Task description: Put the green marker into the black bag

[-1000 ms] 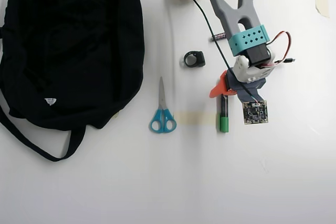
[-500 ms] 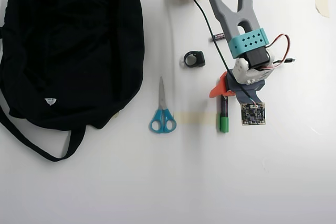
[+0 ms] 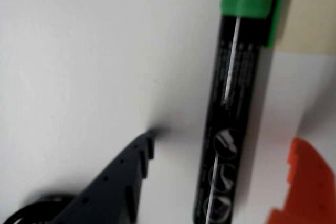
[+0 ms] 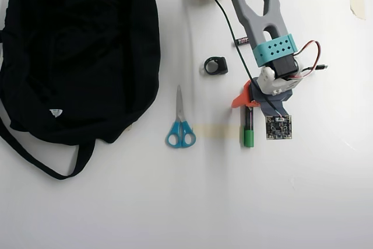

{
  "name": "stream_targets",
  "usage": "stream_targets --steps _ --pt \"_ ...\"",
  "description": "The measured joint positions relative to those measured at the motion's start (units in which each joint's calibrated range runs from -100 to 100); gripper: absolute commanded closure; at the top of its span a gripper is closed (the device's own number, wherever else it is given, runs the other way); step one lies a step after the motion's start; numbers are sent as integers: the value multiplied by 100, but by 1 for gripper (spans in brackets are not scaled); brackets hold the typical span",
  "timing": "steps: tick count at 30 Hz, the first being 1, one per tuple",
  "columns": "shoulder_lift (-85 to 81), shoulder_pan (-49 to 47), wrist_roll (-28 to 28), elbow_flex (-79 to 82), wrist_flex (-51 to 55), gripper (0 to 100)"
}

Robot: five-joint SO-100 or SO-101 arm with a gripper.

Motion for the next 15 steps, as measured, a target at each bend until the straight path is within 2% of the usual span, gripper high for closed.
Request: stream_targets --steps 12,15 --pt "0 22 0 0 0 68" --pt "0 37 0 0 0 70"
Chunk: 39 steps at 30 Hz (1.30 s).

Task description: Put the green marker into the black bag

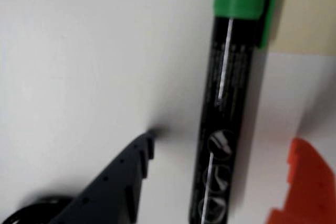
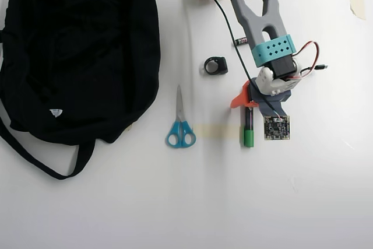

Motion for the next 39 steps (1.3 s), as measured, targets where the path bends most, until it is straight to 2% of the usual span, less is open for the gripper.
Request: stream_targets --steps 9,22,39 --pt "-17 81 0 -8 0 84" --pt "-17 81 0 -8 0 93" --pt "-17 73 -5 -8 0 98"
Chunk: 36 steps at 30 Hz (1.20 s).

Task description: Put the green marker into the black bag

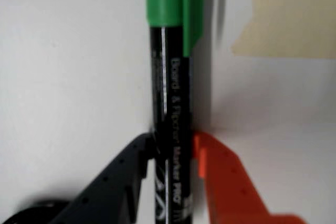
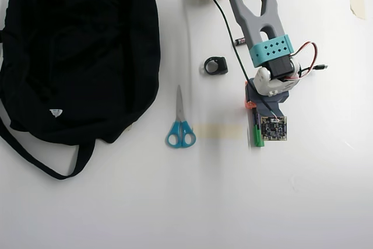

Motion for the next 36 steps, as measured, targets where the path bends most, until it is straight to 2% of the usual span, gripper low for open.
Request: stream_targets --steps 36 --pt "25 0 0 -244 69 98"
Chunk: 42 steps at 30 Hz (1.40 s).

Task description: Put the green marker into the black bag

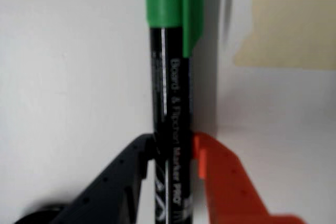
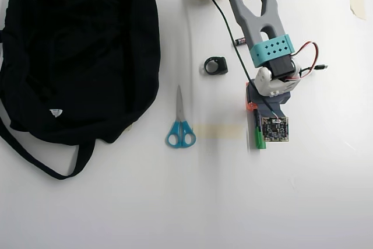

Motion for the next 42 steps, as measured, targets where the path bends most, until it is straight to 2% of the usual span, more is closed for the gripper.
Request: stream_targets --steps 25,42 --pt "0 7 15 -2492 2516 98" --pt "0 132 15 -2642 2576 98"
